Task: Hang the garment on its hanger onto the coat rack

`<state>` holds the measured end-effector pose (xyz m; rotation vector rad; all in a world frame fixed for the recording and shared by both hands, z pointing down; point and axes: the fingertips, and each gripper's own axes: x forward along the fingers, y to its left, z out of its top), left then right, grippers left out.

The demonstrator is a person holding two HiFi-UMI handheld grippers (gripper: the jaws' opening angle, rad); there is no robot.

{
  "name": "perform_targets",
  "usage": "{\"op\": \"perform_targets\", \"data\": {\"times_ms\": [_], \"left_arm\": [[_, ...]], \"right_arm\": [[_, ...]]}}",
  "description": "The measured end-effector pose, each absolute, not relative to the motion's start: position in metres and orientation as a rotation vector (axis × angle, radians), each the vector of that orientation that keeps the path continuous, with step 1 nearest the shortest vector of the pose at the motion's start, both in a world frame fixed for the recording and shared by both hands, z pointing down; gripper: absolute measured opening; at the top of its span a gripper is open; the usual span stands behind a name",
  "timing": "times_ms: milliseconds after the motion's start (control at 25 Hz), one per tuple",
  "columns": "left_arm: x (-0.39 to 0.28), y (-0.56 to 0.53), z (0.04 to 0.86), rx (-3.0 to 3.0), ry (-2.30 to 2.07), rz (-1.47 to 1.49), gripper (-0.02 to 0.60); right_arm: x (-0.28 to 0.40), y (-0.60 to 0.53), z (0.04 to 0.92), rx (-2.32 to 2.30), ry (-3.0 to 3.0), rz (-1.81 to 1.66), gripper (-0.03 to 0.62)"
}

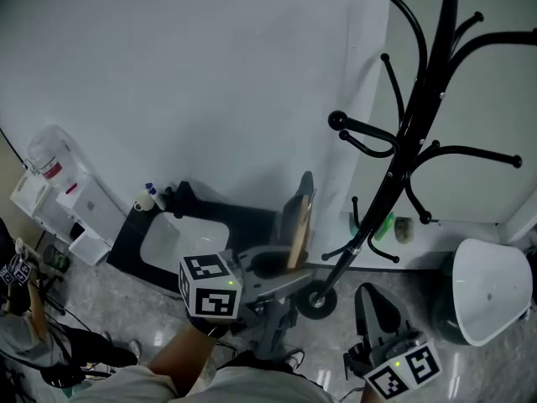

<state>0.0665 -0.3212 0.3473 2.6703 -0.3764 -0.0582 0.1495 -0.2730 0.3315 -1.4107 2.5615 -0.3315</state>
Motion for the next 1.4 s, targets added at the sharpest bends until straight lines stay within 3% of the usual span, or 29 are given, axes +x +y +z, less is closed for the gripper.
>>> {"op": "perform_targets", "data": {"times_ms": [760, 1400], "left_arm": [[0.153, -0.453, 0.363, 2.639, -0.082, 0.073, 0.146], [0.184, -0.477, 0.413, 2.557, 0.012, 0.156, 0.141]], "right_arm": [[0.193, -0.349, 0.308, -1.663, 2.417, -0.193, 0.015], [0.204, -0.372, 0.324, -1.78, 2.354, -0.231, 0.015]]}}
